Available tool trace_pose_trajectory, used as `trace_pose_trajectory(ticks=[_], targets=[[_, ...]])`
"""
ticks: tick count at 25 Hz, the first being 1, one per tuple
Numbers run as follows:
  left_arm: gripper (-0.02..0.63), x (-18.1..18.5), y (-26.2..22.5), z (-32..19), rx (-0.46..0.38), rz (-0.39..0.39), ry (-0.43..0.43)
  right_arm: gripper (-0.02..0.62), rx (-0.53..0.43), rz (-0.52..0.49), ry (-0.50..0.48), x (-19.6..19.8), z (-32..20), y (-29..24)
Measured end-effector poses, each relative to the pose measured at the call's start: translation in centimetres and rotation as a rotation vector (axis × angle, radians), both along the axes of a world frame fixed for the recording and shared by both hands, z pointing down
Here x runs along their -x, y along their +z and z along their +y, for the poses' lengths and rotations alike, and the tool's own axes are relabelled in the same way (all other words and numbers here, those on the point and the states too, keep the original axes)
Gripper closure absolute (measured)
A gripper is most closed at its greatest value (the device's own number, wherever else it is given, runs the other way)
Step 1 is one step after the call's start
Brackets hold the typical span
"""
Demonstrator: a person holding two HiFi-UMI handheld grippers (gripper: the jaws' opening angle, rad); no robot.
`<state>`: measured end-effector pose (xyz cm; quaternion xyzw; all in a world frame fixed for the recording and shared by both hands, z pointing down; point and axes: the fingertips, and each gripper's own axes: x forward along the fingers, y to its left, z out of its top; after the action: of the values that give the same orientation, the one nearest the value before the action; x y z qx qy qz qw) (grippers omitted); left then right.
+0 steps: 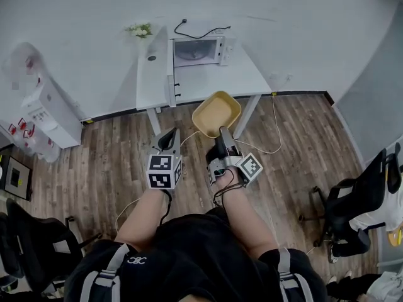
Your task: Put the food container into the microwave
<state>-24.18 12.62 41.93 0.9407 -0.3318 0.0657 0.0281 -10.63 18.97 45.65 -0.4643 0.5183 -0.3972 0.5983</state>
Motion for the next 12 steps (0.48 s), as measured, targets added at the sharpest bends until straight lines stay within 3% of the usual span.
trace_pose_trajectory(ticks=[12], targets=[[0.595,-1.7,-0.2,-5.0,-0.041,-0.032,-0.004,0.373,-0.069,0.011,0.006,-2.5,-5.0,-0.9]])
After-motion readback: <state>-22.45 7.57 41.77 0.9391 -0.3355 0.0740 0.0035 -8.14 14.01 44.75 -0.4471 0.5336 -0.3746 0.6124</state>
